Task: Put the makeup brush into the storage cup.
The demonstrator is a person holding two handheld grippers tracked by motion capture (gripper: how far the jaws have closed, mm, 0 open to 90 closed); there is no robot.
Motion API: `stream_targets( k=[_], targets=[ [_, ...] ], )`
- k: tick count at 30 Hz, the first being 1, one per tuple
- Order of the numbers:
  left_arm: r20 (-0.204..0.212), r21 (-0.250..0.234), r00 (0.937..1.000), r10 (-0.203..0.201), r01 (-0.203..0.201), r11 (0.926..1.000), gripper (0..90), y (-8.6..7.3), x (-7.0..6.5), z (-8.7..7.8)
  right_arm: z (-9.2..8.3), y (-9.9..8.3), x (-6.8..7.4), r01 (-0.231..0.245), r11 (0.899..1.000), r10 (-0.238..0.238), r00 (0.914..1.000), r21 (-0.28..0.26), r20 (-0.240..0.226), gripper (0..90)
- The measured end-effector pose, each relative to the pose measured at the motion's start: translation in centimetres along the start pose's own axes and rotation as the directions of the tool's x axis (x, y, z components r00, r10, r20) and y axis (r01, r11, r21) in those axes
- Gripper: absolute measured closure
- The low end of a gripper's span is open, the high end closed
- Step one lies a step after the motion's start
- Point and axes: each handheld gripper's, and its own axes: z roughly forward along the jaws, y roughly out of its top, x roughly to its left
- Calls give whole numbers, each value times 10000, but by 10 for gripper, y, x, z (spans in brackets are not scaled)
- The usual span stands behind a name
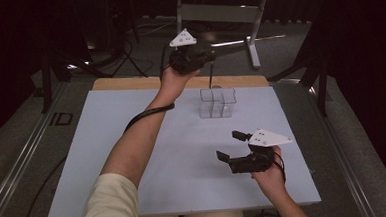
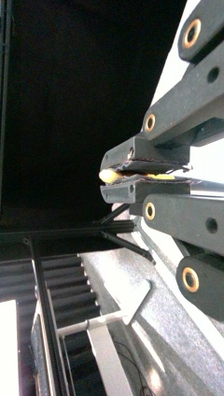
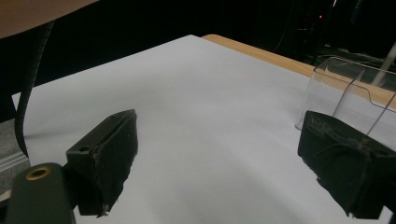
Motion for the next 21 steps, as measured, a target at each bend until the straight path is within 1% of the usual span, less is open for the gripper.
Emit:
stream_targets(
  k=[4, 5, 7, 8, 10, 12, 13, 14, 18, 21],
  targets=[
    [-100, 84, 9999, -8, 9, 10000, 850, -3, 2, 4, 0, 0, 0, 2, 10000, -2, 10000, -35, -14, 123],
    [-67, 101, 10000, -52, 52, 9999, 850, -4, 3, 5, 0, 0, 0, 34, 10000, -34, 10000, -49, -5, 123],
    [-147, 110, 9999, -74, 76, 9999, 850, -6, 4, 7, 0, 0, 1, 24, 10000, -24, 10000, -51, -34, 123],
    [-104, 165, 9998, -139, 141, 9998, 850, -7, 5, 8, 0, 0, 1, 35, 10000, -36, 10000, -54, -9, 123],
    [-195, 204, 9998, -61, 65, 9998, 850, -8, 5, 10, 0, 0, 1, 30, 10000, -30, 10000, -64, -60, 123],
    [-246, 140, 9996, -115, 118, 9998, 849, -9, 5, 11, 0, 0, 0, 17, 10000, -17, 10000, -55, -54, 123],
    [-309, 202, 9995, -62, 68, 9998, 849, -10, 6, 11, 0, 0, 0, 6, 10000, -7, 10000, -56, -73, 123],
    [-336, 156, 9994, -41, 46, 9999, 849, -10, 6, 11, 0, 0, 0, 15, 10000, -15, 10000, -64, -58, 123],
    [-383, 139, 9991, -185, 191, 9997, 849, -13, 9, 12, 0, 0, 1, 23, 10000, -24, 10000, -65, -85, 123],
    [-435, 267, 9990, -141, 153, 9995, 849, -16, 11, 15, 0, 0, 1, 41, 10000, -41, 9999, -49, -117, 123]
  ],
)
